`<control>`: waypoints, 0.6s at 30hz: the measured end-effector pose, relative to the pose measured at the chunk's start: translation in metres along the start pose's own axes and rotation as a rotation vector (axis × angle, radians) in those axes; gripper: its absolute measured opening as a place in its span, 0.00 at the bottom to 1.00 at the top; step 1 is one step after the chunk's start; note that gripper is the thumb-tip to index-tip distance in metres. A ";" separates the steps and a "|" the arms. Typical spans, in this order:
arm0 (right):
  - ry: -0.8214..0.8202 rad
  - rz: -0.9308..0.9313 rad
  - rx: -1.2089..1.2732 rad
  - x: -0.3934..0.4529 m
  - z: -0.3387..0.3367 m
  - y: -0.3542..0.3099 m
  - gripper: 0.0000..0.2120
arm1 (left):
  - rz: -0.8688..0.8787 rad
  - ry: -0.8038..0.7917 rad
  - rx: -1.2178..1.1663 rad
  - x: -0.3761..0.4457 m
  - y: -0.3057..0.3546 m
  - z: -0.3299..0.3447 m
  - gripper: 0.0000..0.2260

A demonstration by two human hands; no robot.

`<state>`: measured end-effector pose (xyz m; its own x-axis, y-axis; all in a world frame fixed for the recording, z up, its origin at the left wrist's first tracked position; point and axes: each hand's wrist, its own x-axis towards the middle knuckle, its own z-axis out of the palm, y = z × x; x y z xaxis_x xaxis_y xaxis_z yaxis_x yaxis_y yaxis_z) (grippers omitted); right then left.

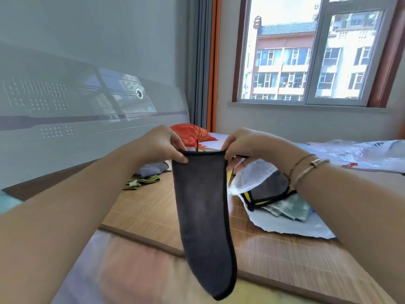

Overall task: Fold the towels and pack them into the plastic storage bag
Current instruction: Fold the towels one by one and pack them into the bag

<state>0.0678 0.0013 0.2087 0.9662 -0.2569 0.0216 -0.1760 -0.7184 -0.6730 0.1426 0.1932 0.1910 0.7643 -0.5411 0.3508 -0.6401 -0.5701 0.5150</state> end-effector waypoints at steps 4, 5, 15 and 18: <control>0.437 -0.263 0.086 0.038 -0.013 -0.016 0.08 | 0.073 0.408 -0.056 0.040 0.001 -0.019 0.06; 0.526 -0.353 0.044 0.041 -0.015 -0.017 0.07 | 0.135 0.497 -0.053 0.043 0.003 -0.024 0.06; 0.304 -0.528 -0.187 0.012 0.065 0.071 0.08 | 0.237 0.152 0.113 -0.025 -0.059 0.050 0.09; 0.084 -0.385 -0.328 -0.012 0.102 0.105 0.07 | 0.167 -0.210 0.019 -0.063 -0.085 0.084 0.12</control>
<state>0.0568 -0.0051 0.0624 0.9565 0.0253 0.2908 0.1271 -0.9328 -0.3371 0.1420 0.2241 0.0592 0.6158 -0.7441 0.2589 -0.7591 -0.4724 0.4479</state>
